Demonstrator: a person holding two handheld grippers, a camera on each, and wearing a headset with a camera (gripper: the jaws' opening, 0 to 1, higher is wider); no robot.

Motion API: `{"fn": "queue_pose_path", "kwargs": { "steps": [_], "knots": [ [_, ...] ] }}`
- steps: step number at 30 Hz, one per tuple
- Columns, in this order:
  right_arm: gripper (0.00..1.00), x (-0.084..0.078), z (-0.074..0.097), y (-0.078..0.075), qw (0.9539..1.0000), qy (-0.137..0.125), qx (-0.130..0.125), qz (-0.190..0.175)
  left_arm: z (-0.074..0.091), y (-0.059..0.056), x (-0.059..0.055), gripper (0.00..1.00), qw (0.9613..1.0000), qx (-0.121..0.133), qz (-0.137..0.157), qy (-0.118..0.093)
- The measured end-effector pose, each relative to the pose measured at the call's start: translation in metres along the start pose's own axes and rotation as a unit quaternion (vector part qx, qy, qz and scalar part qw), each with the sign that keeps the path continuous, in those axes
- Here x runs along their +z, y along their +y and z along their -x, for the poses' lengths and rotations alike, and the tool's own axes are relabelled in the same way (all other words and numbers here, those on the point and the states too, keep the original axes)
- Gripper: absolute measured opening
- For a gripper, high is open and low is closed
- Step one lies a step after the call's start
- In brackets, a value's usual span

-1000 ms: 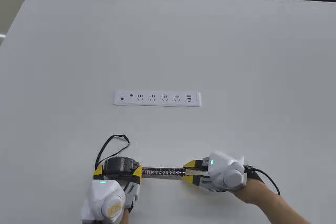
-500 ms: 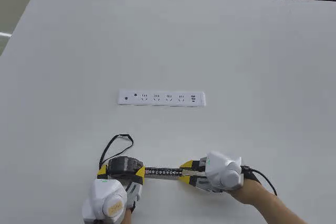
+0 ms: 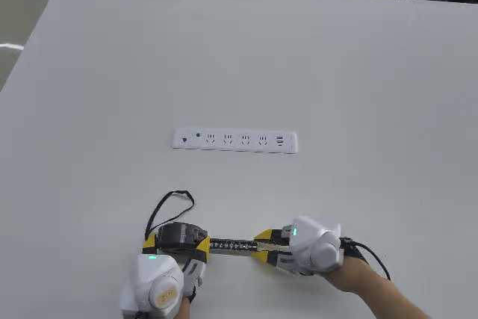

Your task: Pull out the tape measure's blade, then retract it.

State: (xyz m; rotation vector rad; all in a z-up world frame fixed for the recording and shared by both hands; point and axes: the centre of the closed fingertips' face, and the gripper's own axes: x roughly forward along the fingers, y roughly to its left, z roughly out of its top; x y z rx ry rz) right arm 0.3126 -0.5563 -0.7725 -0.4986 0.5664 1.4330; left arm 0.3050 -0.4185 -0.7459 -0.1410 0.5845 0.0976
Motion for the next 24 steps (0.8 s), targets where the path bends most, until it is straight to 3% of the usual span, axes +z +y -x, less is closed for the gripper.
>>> {"fn": "queue_pose_path", "kwargs": {
  "steps": [18, 24],
  "knots": [
    [0.11, 0.019, -0.027, 0.003, 0.9999, -0.009, 0.006, 0.007, -0.003, 0.002, -0.002, 0.56, 1.0000, -0.003, 0.009, 0.001],
    [0.11, 0.021, -0.028, 0.003, 0.9999, -0.012, 0.008, 0.008, -0.005, 0.004, -0.003, 0.56, 0.9999, -0.003, 0.013, 0.001]
  ]
}}
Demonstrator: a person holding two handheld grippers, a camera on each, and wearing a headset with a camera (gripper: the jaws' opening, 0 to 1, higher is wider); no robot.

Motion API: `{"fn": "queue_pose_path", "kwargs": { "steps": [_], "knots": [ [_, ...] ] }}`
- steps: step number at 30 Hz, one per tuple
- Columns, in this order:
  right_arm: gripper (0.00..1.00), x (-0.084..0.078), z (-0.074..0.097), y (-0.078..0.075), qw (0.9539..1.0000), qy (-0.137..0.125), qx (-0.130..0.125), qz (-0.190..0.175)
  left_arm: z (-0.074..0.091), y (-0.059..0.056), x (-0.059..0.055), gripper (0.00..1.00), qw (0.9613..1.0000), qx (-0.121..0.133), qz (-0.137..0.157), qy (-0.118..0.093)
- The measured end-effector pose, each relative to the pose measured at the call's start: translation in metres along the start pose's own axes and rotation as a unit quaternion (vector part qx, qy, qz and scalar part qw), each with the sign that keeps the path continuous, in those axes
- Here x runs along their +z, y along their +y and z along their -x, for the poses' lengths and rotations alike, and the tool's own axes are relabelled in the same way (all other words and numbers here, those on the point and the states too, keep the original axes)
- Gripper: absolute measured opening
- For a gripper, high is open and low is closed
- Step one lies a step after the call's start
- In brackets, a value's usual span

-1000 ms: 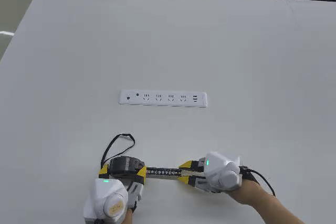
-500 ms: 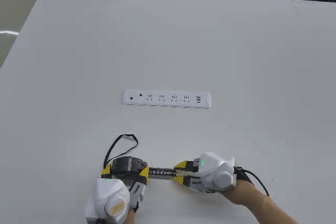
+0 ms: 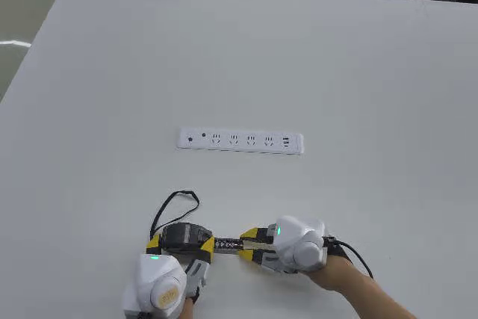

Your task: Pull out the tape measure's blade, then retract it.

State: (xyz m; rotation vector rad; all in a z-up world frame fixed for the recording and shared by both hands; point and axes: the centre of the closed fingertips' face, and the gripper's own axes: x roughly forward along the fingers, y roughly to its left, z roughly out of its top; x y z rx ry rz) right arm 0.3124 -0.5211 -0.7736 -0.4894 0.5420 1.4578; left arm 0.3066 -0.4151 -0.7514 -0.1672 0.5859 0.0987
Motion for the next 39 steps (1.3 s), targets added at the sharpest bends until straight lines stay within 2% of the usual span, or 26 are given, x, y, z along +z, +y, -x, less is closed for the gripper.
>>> {"fn": "queue_pose_path", "kwargs": {
  "steps": [29, 39],
  "knots": [
    [0.11, 0.027, -0.035, 0.008, 0.9997, -0.017, 0.013, 0.012, 0.003, -0.001, 0.003, 0.56, 1.0000, -0.006, 0.007, 0.003],
    [0.11, 0.029, -0.040, 0.009, 0.9995, -0.014, 0.021, 0.022, 0.001, 0.000, 0.001, 0.56, 0.9999, -0.006, 0.009, 0.002]
  ]
}}
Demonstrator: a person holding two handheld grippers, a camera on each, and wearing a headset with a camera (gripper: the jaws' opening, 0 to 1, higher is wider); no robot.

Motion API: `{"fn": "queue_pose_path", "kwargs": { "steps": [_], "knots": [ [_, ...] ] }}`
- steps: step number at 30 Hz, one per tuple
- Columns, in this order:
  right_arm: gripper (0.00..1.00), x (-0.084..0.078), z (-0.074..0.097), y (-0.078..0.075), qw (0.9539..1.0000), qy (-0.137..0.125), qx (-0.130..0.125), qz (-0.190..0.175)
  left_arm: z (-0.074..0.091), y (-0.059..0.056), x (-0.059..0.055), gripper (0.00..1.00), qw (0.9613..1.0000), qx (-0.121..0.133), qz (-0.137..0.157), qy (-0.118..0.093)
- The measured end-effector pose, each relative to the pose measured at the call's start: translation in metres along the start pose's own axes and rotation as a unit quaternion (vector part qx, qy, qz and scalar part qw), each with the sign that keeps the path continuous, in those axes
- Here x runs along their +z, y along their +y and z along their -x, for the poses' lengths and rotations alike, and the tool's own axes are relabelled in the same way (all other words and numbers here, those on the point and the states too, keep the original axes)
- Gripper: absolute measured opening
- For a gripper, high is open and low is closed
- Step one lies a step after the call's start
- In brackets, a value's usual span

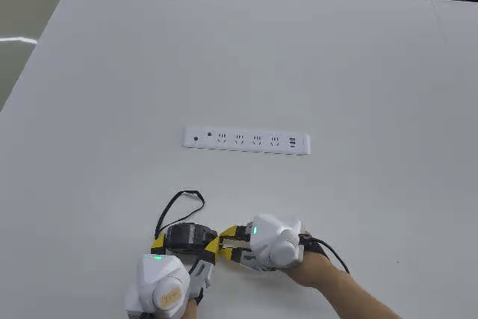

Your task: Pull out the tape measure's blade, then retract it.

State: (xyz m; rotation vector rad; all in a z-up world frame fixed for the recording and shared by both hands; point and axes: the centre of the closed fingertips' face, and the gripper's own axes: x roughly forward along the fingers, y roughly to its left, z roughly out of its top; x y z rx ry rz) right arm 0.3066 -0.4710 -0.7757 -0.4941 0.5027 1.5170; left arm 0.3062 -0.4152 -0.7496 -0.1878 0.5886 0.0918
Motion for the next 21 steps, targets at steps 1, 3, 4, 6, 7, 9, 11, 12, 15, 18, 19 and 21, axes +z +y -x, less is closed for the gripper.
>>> {"fn": "queue_pose_path", "kwargs": {
  "steps": [1, 3, 4, 6, 7, 9, 11, 12, 15, 18, 19, 21],
  "knots": [
    [0.11, -0.0001, 0.0001, 0.0000, 1.0000, 0.000, 0.001, 0.000, -0.0001, 0.0000, 0.0000, 0.56, 1.0000, 0.000, 0.000, 0.000],
    [0.11, 0.0002, 0.0004, 0.0003, 1.0000, 0.001, 0.002, 0.001, -0.0007, 0.0005, -0.0010, 0.56, 1.0000, 0.000, -0.001, -0.001],
    [0.12, 0.0003, 0.0005, 0.0005, 1.0000, 0.001, 0.002, 0.001, -0.0008, 0.0002, -0.0010, 0.56, 1.0000, -0.001, -0.001, -0.001],
    [0.12, 0.0001, 0.0003, 0.0011, 1.0000, 0.002, 0.004, 0.004, -0.0008, -0.0003, -0.0013, 0.57, 1.0000, -0.002, -0.004, 0.000],
    [0.12, -0.0001, 0.0001, 0.0013, 1.0000, 0.003, 0.005, 0.005, -0.0010, -0.0003, -0.0016, 0.57, 1.0000, -0.002, -0.005, 0.000],
    [0.12, -0.0008, -0.0003, 0.0016, 0.9999, 0.004, 0.006, 0.009, -0.0007, -0.0006, -0.0017, 0.58, 1.0000, -0.002, -0.007, -0.001],
    [0.13, -0.0008, -0.0006, 0.0017, 0.9999, 0.005, 0.006, 0.010, -0.0007, -0.0011, -0.0011, 0.58, 1.0000, -0.001, -0.009, -0.001],
    [0.13, -0.0007, -0.0006, 0.0016, 0.9999, 0.005, 0.006, 0.011, -0.0007, -0.0008, -0.0012, 0.58, 1.0000, -0.001, -0.008, -0.001],
    [0.13, -0.0014, -0.0006, 0.0014, 0.9999, 0.005, 0.006, 0.015, -0.0031, 0.0018, -0.0047, 0.59, 1.0000, 0.002, -0.004, 0.000],
    [0.14, -0.0001, 0.0030, 0.0008, 0.9998, 0.003, 0.006, 0.020, -0.0036, 0.0021, -0.0062, 0.60, 0.9999, 0.002, 0.012, 0.002],
    [0.14, -0.0003, 0.0040, 0.0006, 0.9998, 0.003, 0.006, 0.018, -0.0036, 0.0020, -0.0064, 0.60, 0.9999, 0.002, 0.014, 0.003],
    [0.16, -0.0045, 0.0070, -0.0017, 0.9998, 0.008, 0.001, 0.018, -0.0039, 0.0013, -0.0059, 0.60, 0.9999, 0.001, 0.013, 0.003]
  ]
}}
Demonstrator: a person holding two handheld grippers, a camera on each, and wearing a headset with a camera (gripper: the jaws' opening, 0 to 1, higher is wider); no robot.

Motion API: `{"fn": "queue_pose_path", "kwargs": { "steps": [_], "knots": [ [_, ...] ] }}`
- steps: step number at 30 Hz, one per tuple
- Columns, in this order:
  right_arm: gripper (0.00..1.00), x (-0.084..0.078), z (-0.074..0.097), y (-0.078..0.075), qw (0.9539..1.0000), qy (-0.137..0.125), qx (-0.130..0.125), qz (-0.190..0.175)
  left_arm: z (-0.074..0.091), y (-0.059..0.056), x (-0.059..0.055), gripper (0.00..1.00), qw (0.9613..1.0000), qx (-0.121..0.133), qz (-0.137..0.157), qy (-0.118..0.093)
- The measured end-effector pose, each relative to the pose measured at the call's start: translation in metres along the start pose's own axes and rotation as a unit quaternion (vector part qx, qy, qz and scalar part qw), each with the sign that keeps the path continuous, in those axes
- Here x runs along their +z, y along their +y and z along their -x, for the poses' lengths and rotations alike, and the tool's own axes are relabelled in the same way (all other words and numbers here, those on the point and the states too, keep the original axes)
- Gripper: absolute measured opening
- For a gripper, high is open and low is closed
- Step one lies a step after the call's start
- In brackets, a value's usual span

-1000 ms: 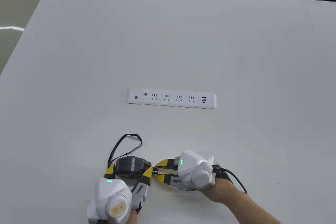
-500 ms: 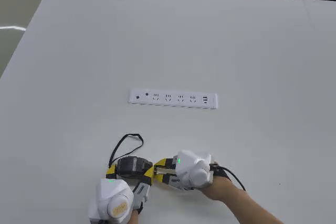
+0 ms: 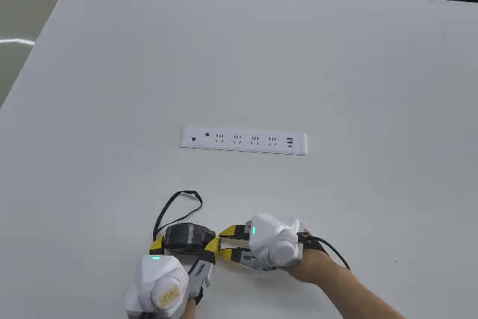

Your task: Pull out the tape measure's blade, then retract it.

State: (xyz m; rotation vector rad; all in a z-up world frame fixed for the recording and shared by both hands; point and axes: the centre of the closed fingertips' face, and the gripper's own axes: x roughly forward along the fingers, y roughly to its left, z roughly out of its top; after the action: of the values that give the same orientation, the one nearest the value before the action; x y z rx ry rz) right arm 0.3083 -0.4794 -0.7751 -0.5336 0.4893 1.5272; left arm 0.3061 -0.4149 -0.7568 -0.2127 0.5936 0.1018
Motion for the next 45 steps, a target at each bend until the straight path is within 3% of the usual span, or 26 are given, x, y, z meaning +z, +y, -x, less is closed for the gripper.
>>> {"fn": "queue_pose_path", "kwargs": {
  "steps": [13, 17, 25, 30, 33, 37, 39, 45],
  "knots": [
    [0.28, -0.003, 0.018, -0.001, 0.9993, -0.004, -0.027, -0.027, 0.005, -0.009, 0.004, 0.68, 0.9989, -0.025, -0.040, -0.003],
    [0.30, -0.001, 0.024, 0.001, 0.9986, -0.006, -0.038, -0.036, 0.012, -0.013, 0.010, 0.69, 0.9973, -0.034, -0.064, -0.009],
    [0.36, 0.002, 0.039, 0.007, 0.9962, -0.015, -0.060, -0.062, 0.026, -0.017, 0.015, 0.74, 0.9954, -0.053, -0.079, -0.008],
    [0.44, 0.001, 0.052, 0.012, 0.9929, -0.005, -0.085, -0.083, 0.037, -0.018, 0.016, 0.78, 0.9929, -0.079, -0.089, 0.000],
    [0.46, 0.004, 0.062, 0.019, 0.9918, -0.008, -0.096, -0.085, 0.045, -0.023, 0.012, 0.80, 0.9869, -0.119, -0.108, 0.012],
    [0.51, 0.002, 0.077, 0.028, 0.9875, -0.005, -0.119, -0.103, 0.057, -0.020, 0.007, 0.81, 0.9766, -0.157, -0.144, 0.027],
    [0.52, 0.003, 0.084, 0.032, 0.9856, -0.012, -0.130, -0.107, 0.062, -0.018, 0.005, 0.81, 0.9733, -0.170, -0.151, 0.033],
    [0.56, 0.001, 0.112, 0.048, 0.9757, -0.020, -0.165, -0.142, 0.082, -0.016, 0.007, 0.85, 0.9601, -0.214, -0.175, 0.039]
  ]
}}
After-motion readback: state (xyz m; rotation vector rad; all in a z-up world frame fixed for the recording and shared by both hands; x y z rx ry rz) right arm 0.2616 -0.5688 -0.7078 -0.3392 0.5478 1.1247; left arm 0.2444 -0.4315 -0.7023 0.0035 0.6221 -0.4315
